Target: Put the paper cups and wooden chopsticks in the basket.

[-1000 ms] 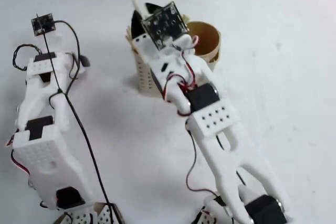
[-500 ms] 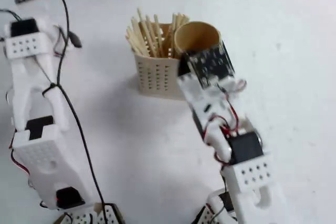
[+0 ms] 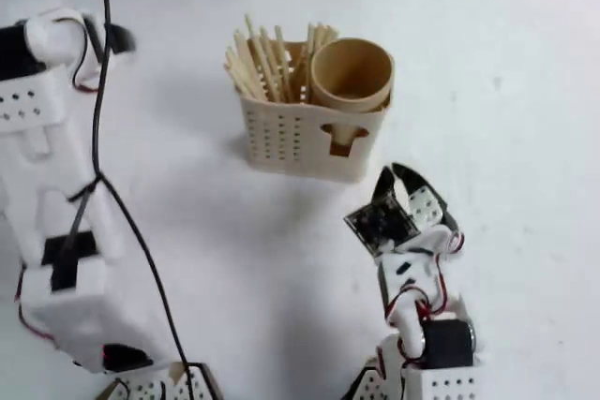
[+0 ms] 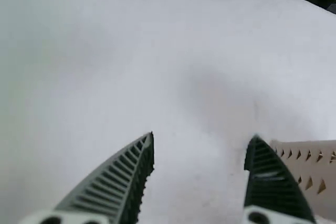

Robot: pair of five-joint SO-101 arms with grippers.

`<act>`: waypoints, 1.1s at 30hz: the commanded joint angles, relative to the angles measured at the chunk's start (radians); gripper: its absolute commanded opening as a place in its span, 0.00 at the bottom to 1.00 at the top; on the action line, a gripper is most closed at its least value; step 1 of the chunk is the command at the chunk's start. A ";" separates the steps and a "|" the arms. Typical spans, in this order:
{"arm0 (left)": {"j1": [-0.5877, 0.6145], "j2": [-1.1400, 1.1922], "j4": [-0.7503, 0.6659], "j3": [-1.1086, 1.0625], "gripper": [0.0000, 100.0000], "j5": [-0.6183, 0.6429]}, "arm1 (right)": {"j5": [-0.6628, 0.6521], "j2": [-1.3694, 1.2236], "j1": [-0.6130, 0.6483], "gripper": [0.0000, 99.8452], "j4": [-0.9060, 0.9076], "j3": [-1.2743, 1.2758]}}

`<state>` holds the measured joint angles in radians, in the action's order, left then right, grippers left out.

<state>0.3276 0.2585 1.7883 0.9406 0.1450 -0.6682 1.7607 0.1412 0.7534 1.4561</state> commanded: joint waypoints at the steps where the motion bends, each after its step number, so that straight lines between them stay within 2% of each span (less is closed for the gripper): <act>1: -0.021 -0.246 -0.002 -0.216 0.28 -0.011 | -0.009 0.024 -0.022 0.03 0.082 0.011; 11: -0.082 -0.707 -0.012 -0.802 0.28 -0.014 | -0.012 0.042 -0.025 0.03 0.239 0.146; 14: -0.077 -0.840 -0.063 -1.000 0.28 -0.015 | -0.015 0.042 -0.027 0.03 0.246 0.203; 17: -0.079 -0.978 -0.141 -1.252 0.28 -0.077 | -0.015 0.039 -0.028 0.03 0.248 0.235; 22: -0.059 -1.222 -0.430 -1.728 0.28 -0.203 | -0.015 0.041 -0.028 0.03 0.315 0.235; 30: 0.010 -1.635 -1.131 -2.484 0.28 -0.396 | -0.017 0.041 -0.028 0.03 0.510 0.235; 32: 0.012 -1.742 -1.238 -2.622 0.28 -0.419 | -0.017 0.041 -0.028 0.03 0.536 0.235; 33: 0.004 -1.785 -1.249 -2.648 0.28 -0.428 | -0.017 0.041 -0.028 0.03 0.536 0.235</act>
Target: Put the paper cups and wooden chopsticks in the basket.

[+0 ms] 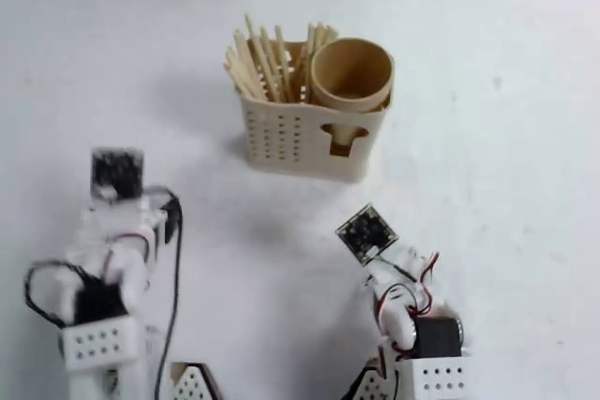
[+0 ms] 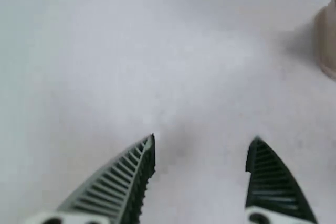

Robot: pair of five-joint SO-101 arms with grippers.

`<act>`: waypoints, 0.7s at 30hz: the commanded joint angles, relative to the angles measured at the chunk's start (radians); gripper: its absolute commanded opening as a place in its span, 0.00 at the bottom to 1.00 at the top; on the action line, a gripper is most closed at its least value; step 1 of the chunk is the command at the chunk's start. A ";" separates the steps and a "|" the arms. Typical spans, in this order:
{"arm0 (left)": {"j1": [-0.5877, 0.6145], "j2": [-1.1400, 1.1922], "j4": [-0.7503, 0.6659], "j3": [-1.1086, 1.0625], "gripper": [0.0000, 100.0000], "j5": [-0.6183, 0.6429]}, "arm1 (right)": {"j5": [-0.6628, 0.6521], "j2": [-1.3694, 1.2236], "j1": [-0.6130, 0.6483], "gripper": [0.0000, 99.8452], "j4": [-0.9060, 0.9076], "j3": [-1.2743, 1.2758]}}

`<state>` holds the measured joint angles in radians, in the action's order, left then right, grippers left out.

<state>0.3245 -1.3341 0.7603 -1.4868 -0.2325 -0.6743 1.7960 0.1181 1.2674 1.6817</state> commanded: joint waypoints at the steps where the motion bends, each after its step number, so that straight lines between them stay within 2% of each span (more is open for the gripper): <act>1: 0.013 -0.226 -0.178 -0.209 0.28 -0.055 | -0.011 0.005 -0.005 0.03 0.022 0.009; 11: 0.012 -0.338 0.284 -0.213 0.28 -0.060 | -0.011 0.004 -0.002 0.03 0.022 0.009; 21: 0.012 -0.340 0.319 -0.213 0.28 -0.060 | -0.011 0.004 -0.002 0.03 0.022 0.009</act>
